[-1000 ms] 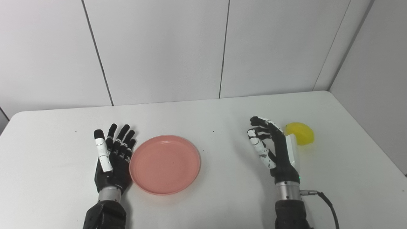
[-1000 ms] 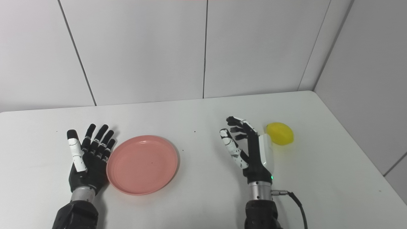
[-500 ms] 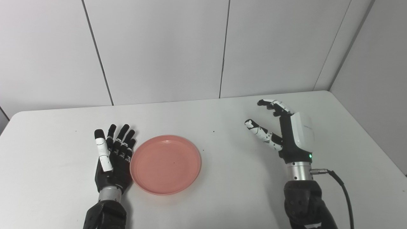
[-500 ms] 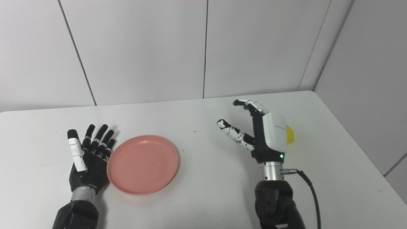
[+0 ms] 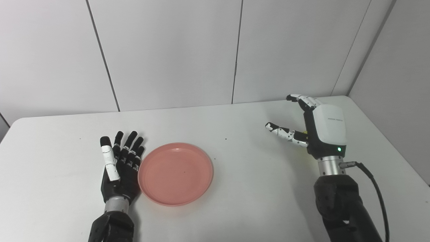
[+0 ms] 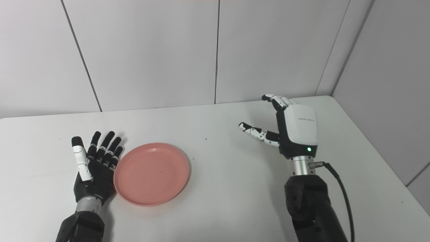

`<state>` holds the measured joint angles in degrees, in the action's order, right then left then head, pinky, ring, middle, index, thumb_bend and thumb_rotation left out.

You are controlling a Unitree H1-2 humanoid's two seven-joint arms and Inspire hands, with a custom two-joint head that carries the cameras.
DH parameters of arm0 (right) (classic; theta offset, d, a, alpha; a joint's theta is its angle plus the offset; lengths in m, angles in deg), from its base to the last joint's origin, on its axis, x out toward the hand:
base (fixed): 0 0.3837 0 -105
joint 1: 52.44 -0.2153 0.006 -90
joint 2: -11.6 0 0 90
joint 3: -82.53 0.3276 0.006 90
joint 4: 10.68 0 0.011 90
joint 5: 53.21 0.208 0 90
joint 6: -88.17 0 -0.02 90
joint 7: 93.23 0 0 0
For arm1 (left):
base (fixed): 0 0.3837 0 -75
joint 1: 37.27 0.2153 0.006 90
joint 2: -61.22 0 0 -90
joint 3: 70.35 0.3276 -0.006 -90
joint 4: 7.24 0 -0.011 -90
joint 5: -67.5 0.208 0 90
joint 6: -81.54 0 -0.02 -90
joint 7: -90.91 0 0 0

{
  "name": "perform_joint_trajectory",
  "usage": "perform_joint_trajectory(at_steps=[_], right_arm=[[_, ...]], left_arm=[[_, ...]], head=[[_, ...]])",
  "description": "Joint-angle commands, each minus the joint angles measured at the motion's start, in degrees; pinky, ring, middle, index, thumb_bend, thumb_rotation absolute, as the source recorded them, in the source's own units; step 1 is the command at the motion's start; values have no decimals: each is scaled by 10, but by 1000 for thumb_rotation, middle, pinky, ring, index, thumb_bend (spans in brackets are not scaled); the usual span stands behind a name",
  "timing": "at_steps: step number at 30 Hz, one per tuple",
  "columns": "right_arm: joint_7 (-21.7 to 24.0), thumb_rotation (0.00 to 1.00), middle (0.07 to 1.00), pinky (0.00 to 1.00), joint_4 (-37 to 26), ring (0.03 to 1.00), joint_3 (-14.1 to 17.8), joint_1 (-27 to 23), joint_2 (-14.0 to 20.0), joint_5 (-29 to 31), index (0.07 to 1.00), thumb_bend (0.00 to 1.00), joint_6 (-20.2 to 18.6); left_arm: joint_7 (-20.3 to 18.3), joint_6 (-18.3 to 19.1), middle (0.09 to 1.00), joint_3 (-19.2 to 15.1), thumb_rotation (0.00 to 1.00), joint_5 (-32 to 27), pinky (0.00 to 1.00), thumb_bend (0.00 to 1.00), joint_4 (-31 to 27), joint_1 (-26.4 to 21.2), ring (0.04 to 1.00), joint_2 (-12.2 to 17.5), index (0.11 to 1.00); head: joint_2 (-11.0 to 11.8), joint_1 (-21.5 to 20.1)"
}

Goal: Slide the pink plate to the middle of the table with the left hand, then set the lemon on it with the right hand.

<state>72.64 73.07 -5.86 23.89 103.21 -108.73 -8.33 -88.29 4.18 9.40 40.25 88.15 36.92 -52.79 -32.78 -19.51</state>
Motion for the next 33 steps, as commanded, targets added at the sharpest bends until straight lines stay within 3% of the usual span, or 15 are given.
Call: perform_joint_trajectory(at_steps=[1,7,19,33], right_arm=[[2,857,709,652,2,692,8,-24,21,-6,676,790,-21],[-8,848,693,635,38,675,6,-34,46,-12,657,796,-31],[-24,846,719,640,97,675,13,-40,71,0,715,789,-48],[-37,829,699,615,164,656,0,-52,93,6,711,799,-67]], left_arm=[[5,27,874,5,786,2,973,991,17,4,880,-2,959],[4,26,869,12,801,5,921,970,13,7,874,-3,959],[5,28,874,16,813,3,939,970,12,9,888,-2,967],[7,27,862,17,814,5,933,957,8,13,876,-3,957]], head=[[-1,1],[0,1],[-1,1],[-5,2]])
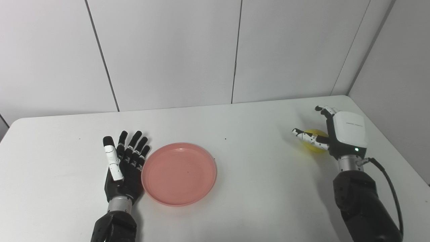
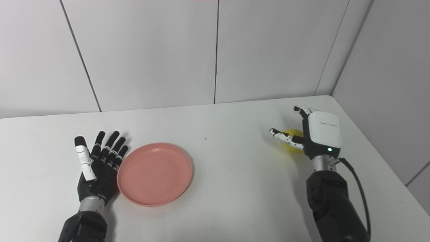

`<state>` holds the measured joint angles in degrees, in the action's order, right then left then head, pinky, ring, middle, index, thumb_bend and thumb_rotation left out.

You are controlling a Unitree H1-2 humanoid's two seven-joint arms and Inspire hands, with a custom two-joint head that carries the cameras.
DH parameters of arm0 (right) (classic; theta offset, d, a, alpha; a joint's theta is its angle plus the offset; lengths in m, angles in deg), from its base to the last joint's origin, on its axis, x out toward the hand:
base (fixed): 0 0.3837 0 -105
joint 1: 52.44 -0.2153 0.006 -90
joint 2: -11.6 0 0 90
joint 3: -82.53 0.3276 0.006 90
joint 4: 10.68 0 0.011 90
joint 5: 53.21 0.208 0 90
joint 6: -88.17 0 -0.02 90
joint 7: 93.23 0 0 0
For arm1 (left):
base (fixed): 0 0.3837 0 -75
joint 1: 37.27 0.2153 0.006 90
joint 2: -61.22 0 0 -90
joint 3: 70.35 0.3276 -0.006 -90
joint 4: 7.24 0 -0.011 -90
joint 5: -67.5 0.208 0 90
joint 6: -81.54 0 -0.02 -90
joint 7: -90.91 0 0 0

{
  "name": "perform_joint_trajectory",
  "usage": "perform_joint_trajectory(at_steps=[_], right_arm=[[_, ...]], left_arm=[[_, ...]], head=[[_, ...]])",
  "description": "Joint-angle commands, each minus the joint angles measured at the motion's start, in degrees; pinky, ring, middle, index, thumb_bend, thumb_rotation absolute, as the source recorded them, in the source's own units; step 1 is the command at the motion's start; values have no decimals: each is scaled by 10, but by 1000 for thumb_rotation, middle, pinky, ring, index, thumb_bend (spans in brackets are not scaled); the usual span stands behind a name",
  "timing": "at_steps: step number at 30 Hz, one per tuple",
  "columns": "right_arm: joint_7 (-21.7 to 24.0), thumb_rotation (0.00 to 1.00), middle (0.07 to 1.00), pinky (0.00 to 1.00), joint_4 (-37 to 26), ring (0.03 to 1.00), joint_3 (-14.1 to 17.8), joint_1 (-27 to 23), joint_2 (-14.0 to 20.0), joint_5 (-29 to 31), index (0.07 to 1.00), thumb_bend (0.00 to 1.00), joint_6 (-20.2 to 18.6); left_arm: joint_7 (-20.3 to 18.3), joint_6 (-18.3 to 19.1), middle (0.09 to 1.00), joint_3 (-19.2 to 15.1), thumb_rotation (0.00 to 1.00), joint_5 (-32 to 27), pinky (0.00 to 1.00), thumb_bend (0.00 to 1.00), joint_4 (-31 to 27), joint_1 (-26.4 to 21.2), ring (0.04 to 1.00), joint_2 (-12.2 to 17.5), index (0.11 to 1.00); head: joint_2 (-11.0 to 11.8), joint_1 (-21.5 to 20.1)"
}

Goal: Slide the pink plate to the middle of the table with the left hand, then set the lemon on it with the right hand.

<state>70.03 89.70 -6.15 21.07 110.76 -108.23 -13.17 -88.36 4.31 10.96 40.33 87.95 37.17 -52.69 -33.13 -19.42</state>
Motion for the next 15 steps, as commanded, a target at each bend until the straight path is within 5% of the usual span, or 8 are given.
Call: perform_joint_trajectory(at_steps=[1,15], right_arm=[[-13,828,698,613,3,654,2,-25,19,2,710,799,-18],[-24,792,701,649,68,668,-31,-40,29,2,699,803,-18]], left_arm=[[7,26,863,2,813,3,934,958,9,11,877,-4,958],[11,25,864,1,805,2,944,957,8,14,888,-9,956]], head=[[-1,1],[-2,5]])
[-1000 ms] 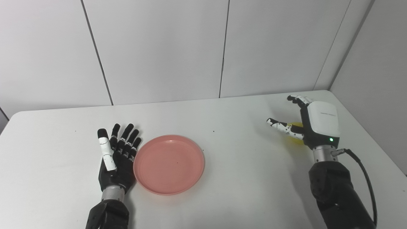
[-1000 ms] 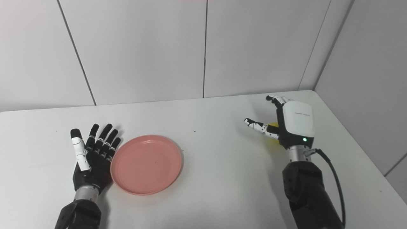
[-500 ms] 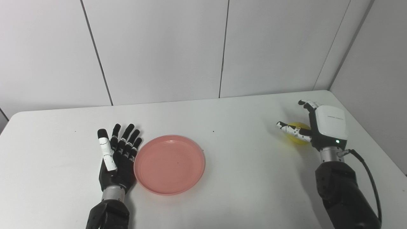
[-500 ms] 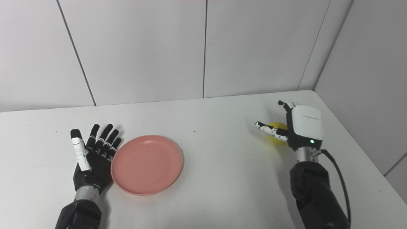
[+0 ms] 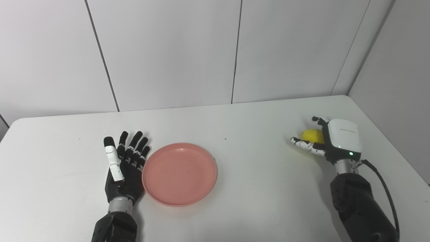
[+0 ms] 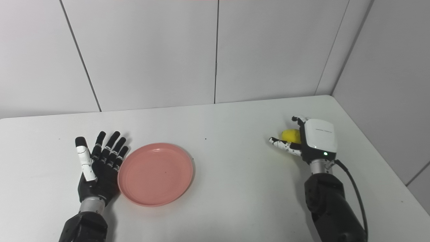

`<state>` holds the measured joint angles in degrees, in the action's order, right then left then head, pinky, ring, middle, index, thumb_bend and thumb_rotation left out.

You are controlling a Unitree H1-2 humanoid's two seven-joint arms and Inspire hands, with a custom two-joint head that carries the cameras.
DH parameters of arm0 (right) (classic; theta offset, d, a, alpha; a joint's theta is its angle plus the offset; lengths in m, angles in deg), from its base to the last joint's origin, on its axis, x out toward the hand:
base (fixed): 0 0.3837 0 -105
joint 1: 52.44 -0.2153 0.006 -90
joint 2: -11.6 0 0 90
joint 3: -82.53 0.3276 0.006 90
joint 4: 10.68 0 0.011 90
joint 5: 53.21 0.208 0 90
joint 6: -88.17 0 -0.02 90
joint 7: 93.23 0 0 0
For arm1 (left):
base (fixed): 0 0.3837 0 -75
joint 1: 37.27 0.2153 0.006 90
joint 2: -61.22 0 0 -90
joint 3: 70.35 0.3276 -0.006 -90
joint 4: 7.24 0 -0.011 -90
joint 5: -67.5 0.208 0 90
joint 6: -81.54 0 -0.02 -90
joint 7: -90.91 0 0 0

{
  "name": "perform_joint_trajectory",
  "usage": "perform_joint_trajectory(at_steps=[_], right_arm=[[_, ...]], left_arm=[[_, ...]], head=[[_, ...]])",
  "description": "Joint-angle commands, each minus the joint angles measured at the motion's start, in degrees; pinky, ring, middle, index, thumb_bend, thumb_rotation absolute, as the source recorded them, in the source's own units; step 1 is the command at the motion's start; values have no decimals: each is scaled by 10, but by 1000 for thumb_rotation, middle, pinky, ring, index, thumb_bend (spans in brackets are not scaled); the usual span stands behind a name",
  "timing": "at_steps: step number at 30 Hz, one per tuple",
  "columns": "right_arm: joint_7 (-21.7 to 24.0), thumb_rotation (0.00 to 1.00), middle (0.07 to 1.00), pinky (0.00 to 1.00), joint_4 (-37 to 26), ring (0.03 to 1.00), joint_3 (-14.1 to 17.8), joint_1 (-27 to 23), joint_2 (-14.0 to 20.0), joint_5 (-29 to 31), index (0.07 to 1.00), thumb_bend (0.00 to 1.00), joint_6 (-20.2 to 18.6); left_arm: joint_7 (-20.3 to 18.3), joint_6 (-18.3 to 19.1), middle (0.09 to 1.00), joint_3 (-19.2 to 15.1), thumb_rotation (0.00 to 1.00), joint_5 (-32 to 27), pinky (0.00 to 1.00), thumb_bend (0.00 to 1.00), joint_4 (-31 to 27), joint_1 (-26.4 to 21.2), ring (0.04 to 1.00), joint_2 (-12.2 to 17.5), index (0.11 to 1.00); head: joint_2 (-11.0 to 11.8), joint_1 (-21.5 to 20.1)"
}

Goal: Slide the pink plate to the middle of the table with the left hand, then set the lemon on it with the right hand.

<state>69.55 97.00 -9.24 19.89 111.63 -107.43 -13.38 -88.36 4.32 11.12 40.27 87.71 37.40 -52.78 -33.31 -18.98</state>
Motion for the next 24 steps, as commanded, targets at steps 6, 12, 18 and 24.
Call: perform_joint_trajectory(at_steps=[6,12,18,24], right_arm=[[-22,818,684,610,21,647,-17,-38,24,-7,693,812,-20],[-24,814,680,588,38,632,-27,-43,28,-3,693,814,-25],[-41,769,641,459,54,552,-31,-43,30,10,670,796,-17],[-46,686,540,324,73,430,-30,-45,28,35,581,781,-12]], left_arm=[[10,24,857,1,813,3,932,946,10,13,874,-7,948],[8,22,867,2,810,3,938,944,11,13,880,-7,955],[8,22,862,5,812,7,918,942,9,14,873,-6,950],[9,24,875,6,819,7,924,946,7,14,879,-5,958]], head=[[0,2],[0,4],[-2,5],[-3,7]])
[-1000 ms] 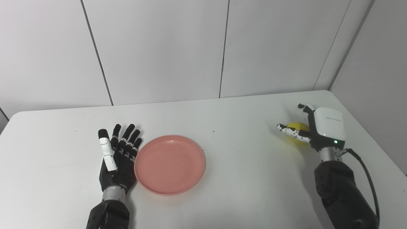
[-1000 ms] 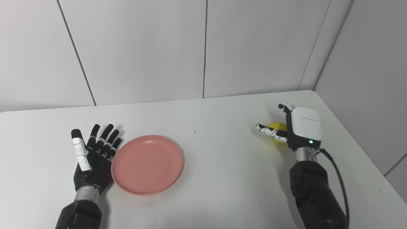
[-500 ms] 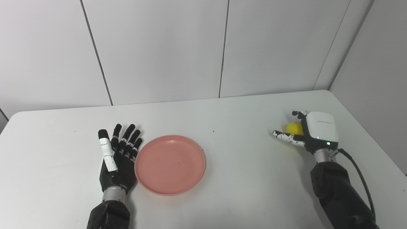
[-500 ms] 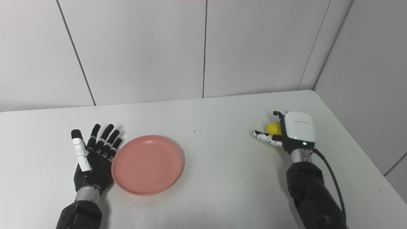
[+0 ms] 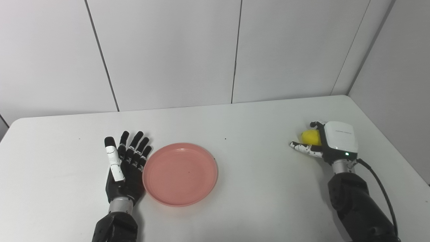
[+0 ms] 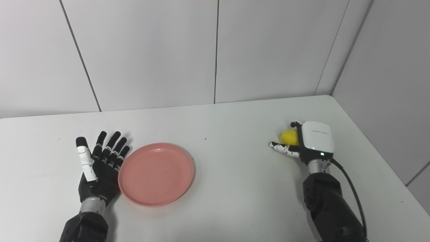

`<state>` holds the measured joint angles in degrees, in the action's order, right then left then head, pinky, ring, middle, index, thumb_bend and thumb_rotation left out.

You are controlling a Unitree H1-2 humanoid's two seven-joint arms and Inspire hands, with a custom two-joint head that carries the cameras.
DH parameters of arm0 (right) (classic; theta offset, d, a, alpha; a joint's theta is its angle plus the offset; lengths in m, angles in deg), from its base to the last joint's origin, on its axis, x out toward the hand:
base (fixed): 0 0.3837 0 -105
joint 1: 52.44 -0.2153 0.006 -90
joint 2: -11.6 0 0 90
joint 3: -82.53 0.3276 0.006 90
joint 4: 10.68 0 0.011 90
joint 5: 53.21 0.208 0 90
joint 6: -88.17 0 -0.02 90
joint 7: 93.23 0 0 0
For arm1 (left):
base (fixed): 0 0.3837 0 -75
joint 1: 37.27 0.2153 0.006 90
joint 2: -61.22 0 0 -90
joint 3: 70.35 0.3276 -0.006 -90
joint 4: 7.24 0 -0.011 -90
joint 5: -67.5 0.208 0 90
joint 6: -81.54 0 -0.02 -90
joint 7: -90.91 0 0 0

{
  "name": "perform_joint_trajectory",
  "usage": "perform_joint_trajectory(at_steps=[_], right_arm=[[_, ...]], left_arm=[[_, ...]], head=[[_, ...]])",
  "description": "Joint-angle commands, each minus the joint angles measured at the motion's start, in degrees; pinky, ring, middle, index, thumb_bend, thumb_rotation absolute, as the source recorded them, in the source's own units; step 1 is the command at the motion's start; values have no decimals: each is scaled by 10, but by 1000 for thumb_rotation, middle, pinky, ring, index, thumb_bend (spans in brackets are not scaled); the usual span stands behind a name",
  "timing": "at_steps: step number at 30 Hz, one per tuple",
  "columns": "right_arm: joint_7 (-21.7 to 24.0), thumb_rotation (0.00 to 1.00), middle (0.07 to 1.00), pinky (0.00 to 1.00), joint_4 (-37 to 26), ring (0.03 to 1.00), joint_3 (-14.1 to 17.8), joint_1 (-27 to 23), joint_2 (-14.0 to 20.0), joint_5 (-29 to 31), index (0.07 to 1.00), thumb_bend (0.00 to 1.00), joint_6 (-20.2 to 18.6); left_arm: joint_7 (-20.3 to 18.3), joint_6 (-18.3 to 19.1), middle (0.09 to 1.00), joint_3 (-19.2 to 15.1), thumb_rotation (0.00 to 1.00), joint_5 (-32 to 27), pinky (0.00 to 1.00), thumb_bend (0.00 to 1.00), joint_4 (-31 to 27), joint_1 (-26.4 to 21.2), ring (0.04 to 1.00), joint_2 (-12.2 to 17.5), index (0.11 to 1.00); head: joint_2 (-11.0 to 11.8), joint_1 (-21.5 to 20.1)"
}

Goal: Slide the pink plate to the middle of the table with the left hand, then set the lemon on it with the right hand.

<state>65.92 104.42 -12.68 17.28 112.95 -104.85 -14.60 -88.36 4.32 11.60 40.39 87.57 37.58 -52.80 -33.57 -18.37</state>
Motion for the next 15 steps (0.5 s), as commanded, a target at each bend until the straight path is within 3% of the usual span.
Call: perform_joint_trajectory(at_steps=[1,3,5,7,10,15], right_arm=[[-13,655,505,288,3,389,4,-19,14,13,556,779,1],[-19,597,458,250,12,340,3,-20,14,22,517,770,3],[-24,543,362,190,22,257,2,-22,14,29,396,768,6],[-34,513,315,176,39,236,-5,-25,16,33,343,734,12],[-38,498,299,178,55,235,-15,-27,19,42,339,694,18],[-40,461,344,208,56,274,-24,-24,21,60,414,636,20]], left_arm=[[9,24,877,1,817,6,926,946,8,12,881,-5,957],[8,24,872,2,814,6,925,949,9,12,880,-4,956],[6,22,879,2,814,6,929,952,12,11,886,-3,966],[6,23,879,1,812,4,928,955,11,11,884,-3,964],[7,25,878,1,810,3,928,955,9,12,883,-3,963],[8,26,873,1,806,3,931,957,8,13,879,-3,962]], head=[[-1,1],[-1,1],[-1,1],[-2,2],[-3,2],[-4,2]])
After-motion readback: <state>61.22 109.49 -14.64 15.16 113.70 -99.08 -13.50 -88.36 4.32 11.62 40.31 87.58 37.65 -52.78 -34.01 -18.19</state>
